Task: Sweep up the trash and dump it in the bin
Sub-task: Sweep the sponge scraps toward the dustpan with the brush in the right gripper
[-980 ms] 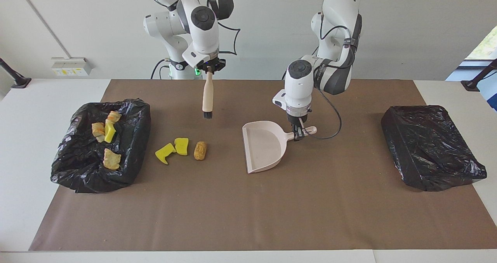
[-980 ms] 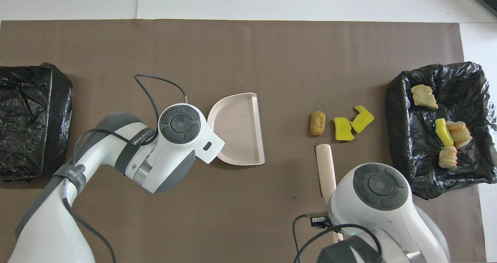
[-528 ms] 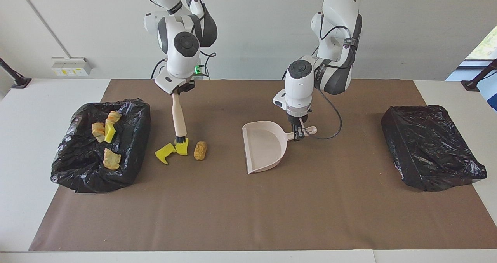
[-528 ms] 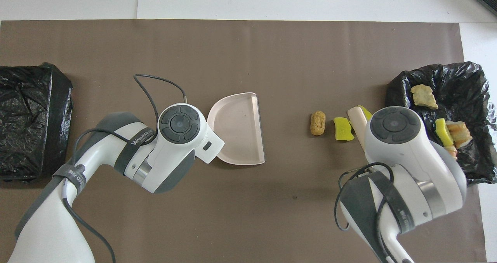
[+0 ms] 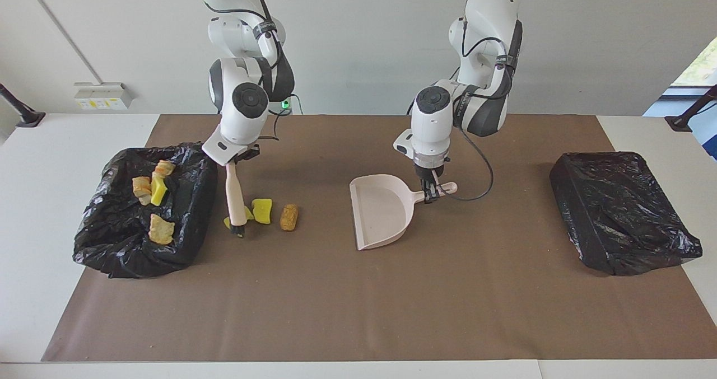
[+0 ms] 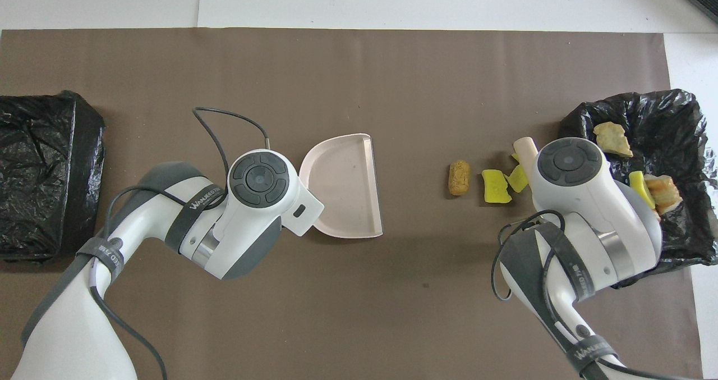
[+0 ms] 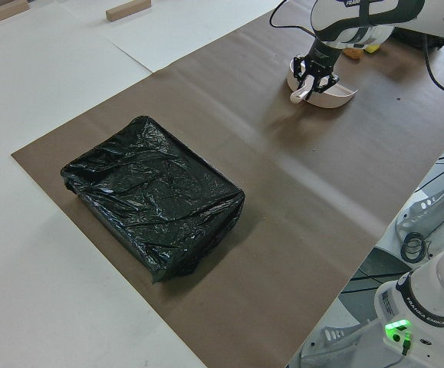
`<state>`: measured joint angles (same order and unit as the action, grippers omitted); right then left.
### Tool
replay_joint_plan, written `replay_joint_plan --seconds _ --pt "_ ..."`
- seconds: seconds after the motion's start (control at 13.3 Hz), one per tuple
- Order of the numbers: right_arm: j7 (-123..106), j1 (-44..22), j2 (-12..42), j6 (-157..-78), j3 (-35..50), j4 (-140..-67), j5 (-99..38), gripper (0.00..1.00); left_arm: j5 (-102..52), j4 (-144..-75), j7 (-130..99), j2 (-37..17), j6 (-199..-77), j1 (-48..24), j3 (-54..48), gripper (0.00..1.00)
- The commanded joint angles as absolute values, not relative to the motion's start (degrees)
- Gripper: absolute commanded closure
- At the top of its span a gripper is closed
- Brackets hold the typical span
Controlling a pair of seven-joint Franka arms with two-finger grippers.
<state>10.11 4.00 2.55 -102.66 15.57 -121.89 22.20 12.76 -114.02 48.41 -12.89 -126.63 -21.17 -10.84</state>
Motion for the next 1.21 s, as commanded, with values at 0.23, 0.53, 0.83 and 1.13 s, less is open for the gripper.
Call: replay_joint_plan --seconds 0.23,0.53,0.83,1.13 --pt "14.77 4.05 6.06 -104.59 17.05 -123.04 22.24 1.00 13.27 -116.19 45.98 -11.34 -127.80 -22.15 -10.37 1.00" --pt "15.03 -2.09 6.33 -104.15 17.14 -122.61 8.20 1.00 13.27 -116.28 44.91 -11.07 -127.27 -23.55 -10.37 1.00" --pt "14.41 -3.34 7.29 -104.50 17.23 -120.94 -3.84 1.00 13.27 -116.54 44.30 -10.81 -127.18 -23.99 -10.37 1.00" --pt "14.68 -6.42 7.56 -103.36 17.31 -118.05 -8.44 1.00 13.27 -117.42 44.21 -10.37 -127.44 -23.99 -10.37 1.00"
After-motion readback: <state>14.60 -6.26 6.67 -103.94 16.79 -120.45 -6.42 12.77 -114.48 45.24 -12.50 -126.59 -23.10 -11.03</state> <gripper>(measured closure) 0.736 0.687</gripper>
